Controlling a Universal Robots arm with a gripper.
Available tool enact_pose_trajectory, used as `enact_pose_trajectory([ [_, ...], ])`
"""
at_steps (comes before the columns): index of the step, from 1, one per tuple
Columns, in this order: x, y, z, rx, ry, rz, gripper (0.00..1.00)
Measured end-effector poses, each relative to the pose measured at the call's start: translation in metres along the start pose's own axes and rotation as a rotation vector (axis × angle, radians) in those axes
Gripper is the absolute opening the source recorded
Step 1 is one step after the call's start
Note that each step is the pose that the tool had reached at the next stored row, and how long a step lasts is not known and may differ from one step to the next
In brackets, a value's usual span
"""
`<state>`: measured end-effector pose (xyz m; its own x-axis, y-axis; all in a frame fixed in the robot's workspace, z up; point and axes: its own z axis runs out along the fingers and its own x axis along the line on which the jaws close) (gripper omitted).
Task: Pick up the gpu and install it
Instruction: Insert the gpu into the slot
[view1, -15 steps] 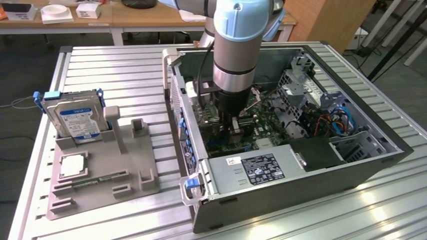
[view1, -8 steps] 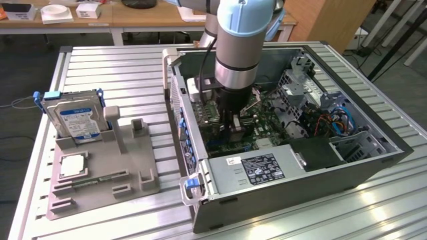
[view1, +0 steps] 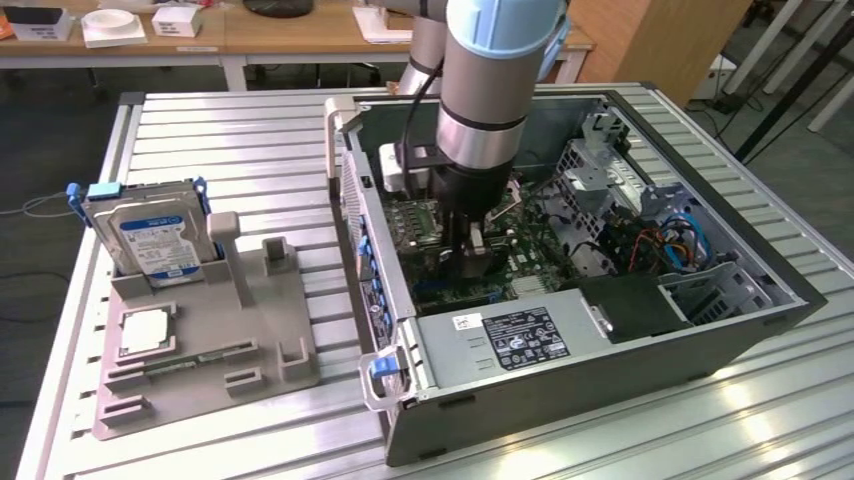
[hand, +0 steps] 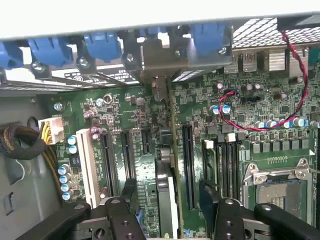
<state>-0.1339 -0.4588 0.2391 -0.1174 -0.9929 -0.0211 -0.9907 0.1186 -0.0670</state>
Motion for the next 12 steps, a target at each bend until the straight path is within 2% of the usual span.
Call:
enact_pose_trajectory([
  [1, 0.000, -0.0005, -0.0083, -0.0064, 0.0006, 0.000, 0.62],
  [2, 0.000, -0.0012, -0.0096, -0.0081, 0.0008, 0.000, 0.62],
  [8, 0.000, -0.0114, -0.0105, -0.0304, 0.0037, 0.001, 0.62],
  [12, 0.000, -0.0118, -0.0142, -0.0310, 0.0039, 0.008, 0.62],
])
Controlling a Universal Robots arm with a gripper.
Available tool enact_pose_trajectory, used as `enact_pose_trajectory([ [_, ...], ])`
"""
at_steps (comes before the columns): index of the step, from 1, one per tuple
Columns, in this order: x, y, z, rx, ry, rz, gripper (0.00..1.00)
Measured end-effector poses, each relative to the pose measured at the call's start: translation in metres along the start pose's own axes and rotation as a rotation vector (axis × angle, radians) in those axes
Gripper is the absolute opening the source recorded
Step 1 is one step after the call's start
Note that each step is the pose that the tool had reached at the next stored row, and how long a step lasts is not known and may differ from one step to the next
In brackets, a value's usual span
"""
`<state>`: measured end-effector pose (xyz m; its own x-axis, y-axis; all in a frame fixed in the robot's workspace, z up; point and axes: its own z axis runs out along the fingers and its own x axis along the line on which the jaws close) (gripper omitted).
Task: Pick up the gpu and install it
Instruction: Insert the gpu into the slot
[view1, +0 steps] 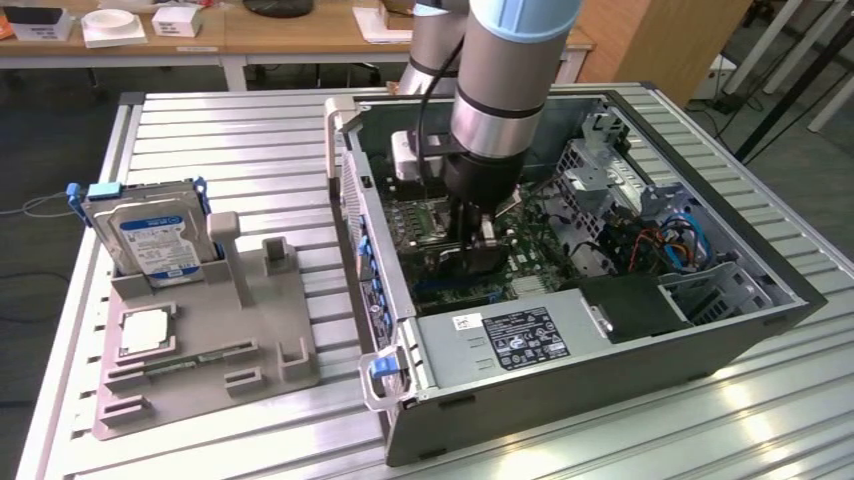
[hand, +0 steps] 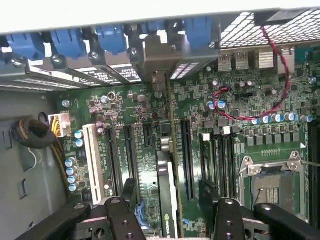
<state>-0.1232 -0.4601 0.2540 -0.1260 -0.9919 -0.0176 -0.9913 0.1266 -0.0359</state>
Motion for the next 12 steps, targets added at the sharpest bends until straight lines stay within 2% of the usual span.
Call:
enact_pose_trajectory([
  [4, 0.0002, 0.0018, -0.0032, 0.0005, 0.0005, 0.016, 0.62],
  [9, 0.0005, 0.0083, -0.0037, 0.0050, 0.0002, 0.020, 0.62],
  [11, 0.0001, 0.0085, -0.0037, 0.0060, 0.0063, 0.019, 0.62],
  [12, 0.0001, 0.0085, -0.0038, 0.0059, 0.0065, 0.019, 0.62],
])
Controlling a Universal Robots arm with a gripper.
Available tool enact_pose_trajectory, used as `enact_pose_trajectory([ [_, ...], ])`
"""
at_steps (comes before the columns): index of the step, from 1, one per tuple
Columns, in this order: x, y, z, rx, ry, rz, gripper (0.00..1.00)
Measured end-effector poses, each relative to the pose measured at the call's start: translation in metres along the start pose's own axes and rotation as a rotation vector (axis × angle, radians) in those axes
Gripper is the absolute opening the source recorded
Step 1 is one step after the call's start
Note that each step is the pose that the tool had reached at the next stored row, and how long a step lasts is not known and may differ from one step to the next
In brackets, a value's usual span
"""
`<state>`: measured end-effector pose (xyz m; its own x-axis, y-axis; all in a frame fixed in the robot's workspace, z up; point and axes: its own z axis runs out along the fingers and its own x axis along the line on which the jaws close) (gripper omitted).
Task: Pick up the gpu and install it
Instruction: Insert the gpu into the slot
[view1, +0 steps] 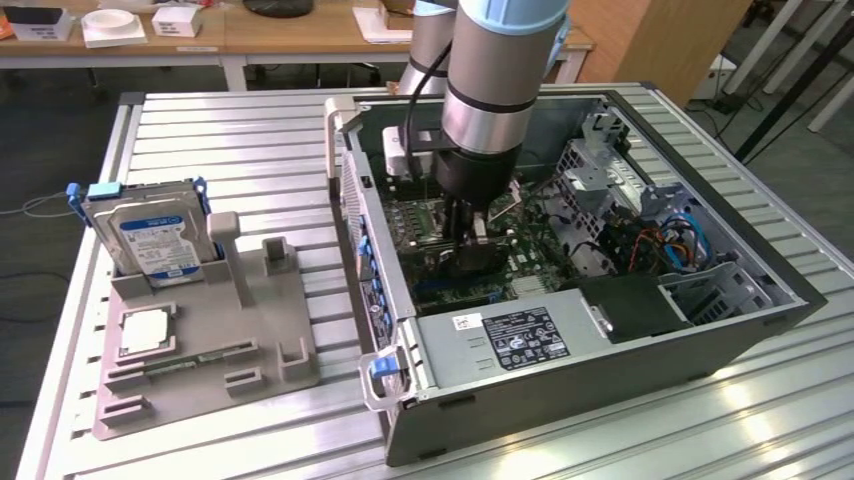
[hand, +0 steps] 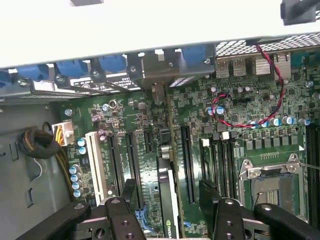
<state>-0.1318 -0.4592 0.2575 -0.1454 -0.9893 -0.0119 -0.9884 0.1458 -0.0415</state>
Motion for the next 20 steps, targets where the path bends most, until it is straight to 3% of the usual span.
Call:
enact_pose_trajectory([
  [8, 0.000, 0.0000, -0.0005, -0.0001, 0.0003, 0.000, 0.62],
  [15, 0.000, -0.0007, -0.0170, -0.0022, 0.0005, 0.000, 0.62],
  [20, 0.000, -0.0007, -0.0180, -0.0020, 0.0003, 0.000, 0.62],
])
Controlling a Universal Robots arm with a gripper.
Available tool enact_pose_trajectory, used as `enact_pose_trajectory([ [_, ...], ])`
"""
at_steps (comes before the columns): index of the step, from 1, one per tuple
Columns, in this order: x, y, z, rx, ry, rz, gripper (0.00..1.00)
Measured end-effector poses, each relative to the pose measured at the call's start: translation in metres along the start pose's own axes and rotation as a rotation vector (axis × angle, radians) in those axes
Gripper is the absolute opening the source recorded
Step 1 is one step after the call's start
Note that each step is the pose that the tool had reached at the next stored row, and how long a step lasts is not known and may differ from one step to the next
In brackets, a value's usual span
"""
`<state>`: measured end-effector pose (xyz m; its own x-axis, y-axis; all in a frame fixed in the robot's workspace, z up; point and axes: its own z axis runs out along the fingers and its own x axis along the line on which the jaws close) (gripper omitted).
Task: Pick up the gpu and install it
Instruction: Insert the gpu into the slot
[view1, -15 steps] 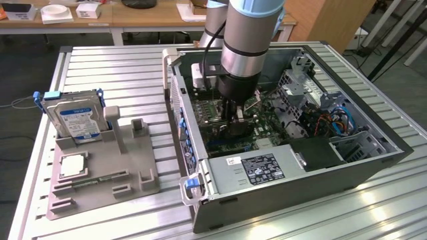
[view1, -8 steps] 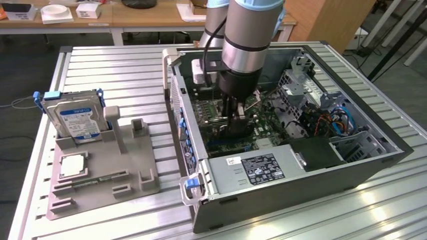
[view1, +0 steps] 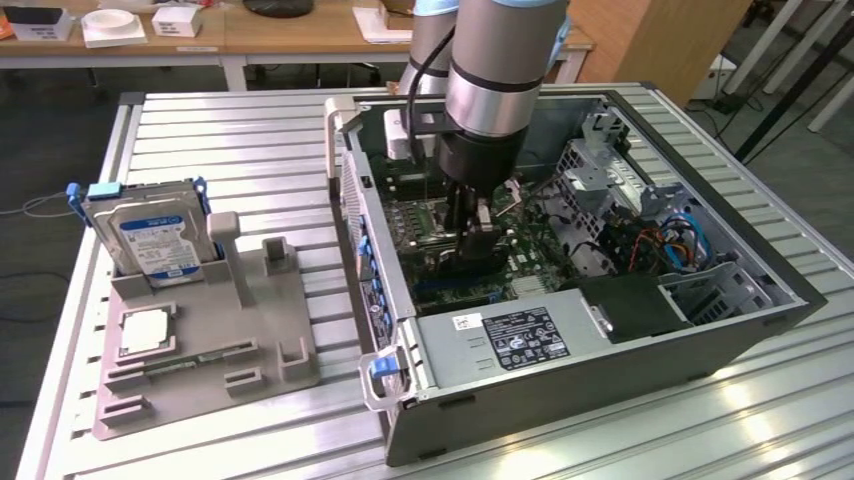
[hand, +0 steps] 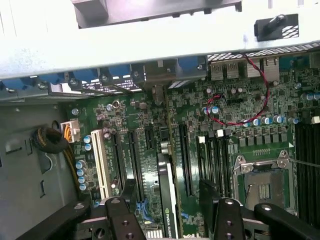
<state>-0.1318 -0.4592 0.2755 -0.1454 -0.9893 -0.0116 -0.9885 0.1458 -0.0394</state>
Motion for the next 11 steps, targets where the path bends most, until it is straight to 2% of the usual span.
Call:
enact_pose_trajectory([
  [6, 0.0000, 0.0000, -0.0001, -0.0001, 0.0002, 0.000, 0.61],
  [7, 0.0000, 0.0000, -0.0001, -0.0001, 0.0002, 0.000, 0.55],
  [8, 0.0000, 0.0000, -0.0001, -0.0001, 0.0002, 0.000, 0.55],
  [10, 0.0000, 0.0000, -0.0001, -0.0001, 0.0002, 0.000, 0.42],
  [11, 0.0000, 0.0000, -0.0001, 0.0000, 0.0002, 0.000, 0.42],
])
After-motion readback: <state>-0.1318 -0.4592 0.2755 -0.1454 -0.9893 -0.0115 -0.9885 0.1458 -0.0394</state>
